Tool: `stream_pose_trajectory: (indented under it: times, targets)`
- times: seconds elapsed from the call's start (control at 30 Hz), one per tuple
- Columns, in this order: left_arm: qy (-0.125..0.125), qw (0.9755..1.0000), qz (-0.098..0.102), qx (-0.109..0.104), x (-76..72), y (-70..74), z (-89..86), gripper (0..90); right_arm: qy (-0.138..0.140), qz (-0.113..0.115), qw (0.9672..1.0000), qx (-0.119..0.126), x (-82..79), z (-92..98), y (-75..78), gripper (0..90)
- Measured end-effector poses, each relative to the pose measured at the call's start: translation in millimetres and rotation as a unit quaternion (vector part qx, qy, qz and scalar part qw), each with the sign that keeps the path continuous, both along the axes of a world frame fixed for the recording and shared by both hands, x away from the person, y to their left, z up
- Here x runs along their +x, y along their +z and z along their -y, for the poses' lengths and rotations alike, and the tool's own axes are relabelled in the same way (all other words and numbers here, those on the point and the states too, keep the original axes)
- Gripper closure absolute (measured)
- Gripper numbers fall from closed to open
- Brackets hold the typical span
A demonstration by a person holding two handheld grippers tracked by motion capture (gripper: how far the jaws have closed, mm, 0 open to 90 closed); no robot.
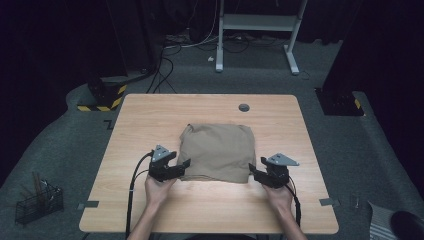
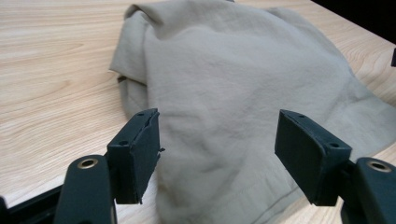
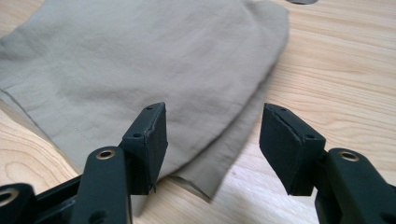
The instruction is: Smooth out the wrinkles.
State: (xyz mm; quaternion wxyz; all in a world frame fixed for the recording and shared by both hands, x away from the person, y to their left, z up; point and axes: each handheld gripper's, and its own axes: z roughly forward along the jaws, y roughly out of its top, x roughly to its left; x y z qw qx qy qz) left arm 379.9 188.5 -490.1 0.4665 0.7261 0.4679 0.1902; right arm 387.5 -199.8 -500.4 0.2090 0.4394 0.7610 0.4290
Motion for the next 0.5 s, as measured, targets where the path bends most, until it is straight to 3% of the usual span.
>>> stream_pose_trajectory:
  times: [0.27,0.5]
  targets:
    - [0.018,0.9998,0.004,0.009,-9.4,-0.6,-15.0,31.3,-0.014,0.004,0.9998,0.013,-6.7,17.6,3.5,45.8]
    - [0.047,0.9988,-0.003,0.012,-20.2,-5.6,-41.0,31.2,-0.034,0.004,0.9993,0.012,-11.4,32.3,2.4,46.6]
